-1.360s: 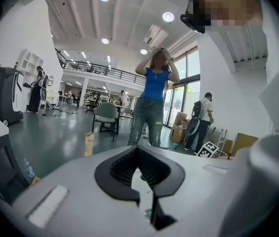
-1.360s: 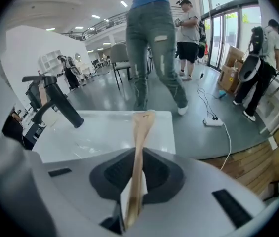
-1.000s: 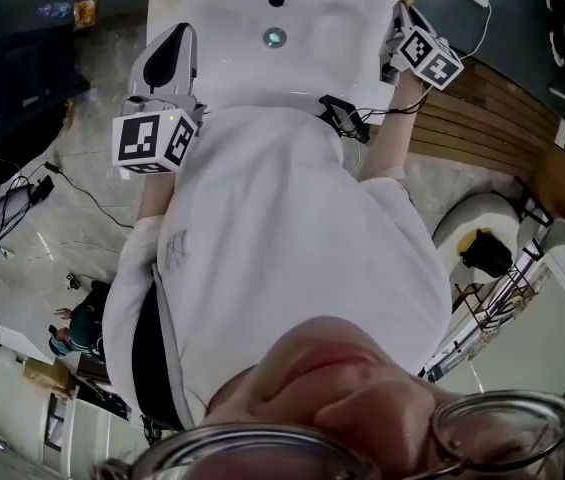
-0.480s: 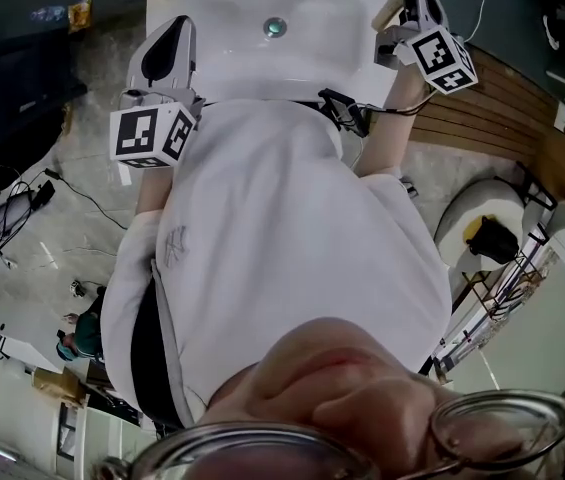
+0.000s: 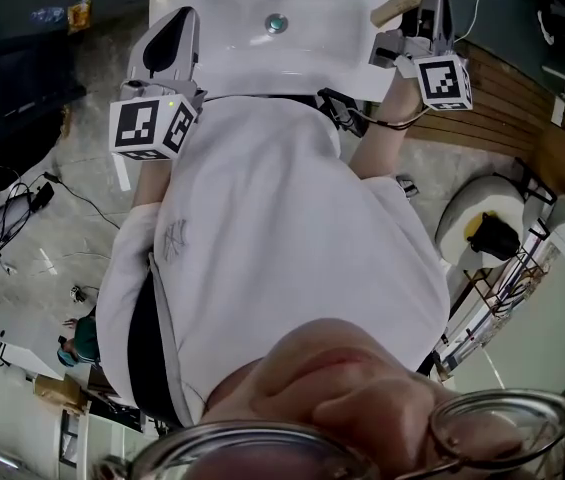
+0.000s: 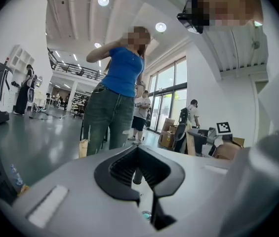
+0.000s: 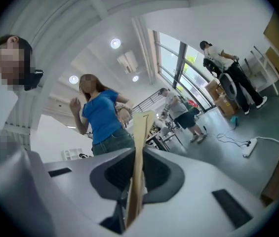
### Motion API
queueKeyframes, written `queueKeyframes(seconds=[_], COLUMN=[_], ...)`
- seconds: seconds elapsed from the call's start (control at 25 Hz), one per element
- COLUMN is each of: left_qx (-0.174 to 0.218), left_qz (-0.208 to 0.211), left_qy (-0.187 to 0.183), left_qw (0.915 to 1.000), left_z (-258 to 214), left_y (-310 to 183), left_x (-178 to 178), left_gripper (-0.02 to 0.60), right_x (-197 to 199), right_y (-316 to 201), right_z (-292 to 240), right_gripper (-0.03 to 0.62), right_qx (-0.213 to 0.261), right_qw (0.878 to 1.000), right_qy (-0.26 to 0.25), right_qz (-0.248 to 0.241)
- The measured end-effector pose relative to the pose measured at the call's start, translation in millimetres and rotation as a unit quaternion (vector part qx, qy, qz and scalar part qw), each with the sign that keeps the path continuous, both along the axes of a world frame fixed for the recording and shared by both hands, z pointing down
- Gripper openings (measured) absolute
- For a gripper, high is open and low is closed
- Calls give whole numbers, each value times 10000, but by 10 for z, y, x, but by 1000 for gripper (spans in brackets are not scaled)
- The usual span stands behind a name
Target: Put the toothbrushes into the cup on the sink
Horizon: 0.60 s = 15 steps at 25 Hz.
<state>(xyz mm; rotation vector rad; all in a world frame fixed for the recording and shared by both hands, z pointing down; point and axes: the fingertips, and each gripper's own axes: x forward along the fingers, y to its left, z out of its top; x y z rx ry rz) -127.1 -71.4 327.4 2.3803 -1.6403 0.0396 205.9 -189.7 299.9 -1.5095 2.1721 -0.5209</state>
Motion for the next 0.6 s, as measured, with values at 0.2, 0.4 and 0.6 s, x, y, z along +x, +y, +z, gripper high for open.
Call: queueKeyframes(seconds=[0.2, 0.4, 0.6], left_qx=[64, 94, 134], left_qz=[31, 48, 26], left_qy=[4, -2, -9], left_qw=[10000, 9999, 9999], left_z=[-31, -46, -70], left_y=[11, 22, 40], left_x=[-30, -79, -120], left_gripper=[8, 7, 8], right_x=[16, -25, -77], right_y=[187, 337, 425], right_z=[-111, -203, -270], right_gripper=[38, 38, 38], right_qx=[237, 410, 575], right_qw=[9996, 9987, 9976], right_qy=[-93, -153, -286], right_qz=[152, 257, 250])
